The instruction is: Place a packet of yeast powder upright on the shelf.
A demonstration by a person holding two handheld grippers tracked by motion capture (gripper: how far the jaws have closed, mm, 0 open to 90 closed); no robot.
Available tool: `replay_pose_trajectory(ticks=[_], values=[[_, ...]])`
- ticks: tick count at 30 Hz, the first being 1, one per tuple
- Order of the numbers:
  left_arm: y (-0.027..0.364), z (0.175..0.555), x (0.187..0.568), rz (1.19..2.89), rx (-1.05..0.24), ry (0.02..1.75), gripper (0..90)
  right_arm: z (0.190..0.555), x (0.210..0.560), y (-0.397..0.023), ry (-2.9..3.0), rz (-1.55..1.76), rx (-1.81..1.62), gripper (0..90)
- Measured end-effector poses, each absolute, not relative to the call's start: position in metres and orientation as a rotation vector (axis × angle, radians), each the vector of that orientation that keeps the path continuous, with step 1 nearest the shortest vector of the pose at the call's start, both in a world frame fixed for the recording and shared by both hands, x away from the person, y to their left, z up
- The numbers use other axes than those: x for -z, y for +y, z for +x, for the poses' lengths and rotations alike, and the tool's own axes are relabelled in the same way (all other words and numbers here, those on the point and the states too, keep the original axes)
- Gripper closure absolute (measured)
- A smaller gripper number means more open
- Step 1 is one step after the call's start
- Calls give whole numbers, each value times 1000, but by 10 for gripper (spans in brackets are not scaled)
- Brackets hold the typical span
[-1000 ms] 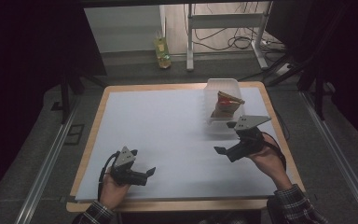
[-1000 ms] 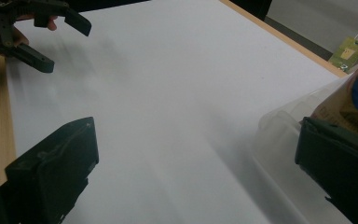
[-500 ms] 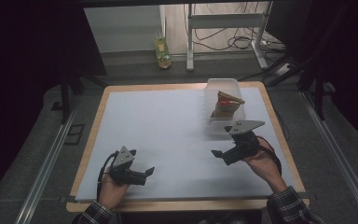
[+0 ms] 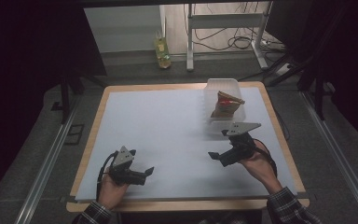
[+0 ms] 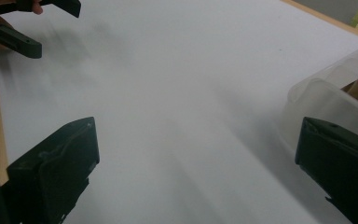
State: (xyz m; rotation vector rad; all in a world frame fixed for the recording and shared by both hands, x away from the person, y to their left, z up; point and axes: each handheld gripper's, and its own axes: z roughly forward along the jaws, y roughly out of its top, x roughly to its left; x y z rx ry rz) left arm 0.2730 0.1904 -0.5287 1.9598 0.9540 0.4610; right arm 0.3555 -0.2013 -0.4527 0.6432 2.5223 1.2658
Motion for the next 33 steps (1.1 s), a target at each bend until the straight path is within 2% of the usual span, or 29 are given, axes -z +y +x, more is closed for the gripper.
replay_pose_trajectory(ticks=[33], values=[[191, 274, 531, 1975, -463, 953, 17, 354, 493, -181, 2609, 582, -1221, 0]])
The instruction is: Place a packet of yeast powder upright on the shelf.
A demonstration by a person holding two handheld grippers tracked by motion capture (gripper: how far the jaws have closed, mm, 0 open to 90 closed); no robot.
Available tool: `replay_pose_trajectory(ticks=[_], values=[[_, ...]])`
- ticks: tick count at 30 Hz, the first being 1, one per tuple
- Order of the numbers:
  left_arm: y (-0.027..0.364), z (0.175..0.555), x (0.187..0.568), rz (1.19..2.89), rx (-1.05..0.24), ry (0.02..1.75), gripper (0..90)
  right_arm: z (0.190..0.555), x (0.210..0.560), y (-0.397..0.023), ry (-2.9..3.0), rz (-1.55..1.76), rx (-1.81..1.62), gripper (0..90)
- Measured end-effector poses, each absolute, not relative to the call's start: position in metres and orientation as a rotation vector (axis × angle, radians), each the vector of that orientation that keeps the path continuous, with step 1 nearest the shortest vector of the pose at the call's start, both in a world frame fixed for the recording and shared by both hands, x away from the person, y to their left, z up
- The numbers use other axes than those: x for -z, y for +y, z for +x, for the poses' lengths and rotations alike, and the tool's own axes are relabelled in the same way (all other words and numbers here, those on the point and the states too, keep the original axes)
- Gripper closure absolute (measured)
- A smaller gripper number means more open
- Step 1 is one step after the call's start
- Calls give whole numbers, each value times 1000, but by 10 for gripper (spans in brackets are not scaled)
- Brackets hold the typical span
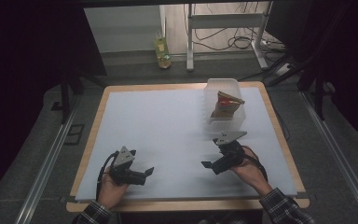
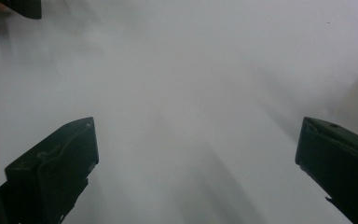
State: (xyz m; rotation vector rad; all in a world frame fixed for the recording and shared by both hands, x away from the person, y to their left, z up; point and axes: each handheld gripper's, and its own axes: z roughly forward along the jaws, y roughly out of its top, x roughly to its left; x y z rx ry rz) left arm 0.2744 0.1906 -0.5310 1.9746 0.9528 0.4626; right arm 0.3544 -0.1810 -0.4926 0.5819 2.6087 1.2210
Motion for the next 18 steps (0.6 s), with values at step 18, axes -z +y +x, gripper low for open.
replay_pose_trajectory(ticks=[18], values=[[190, 276, 531, 1992, -458, 958, 20, 354, 511, -174, 2672, 557, -1125, 0]])
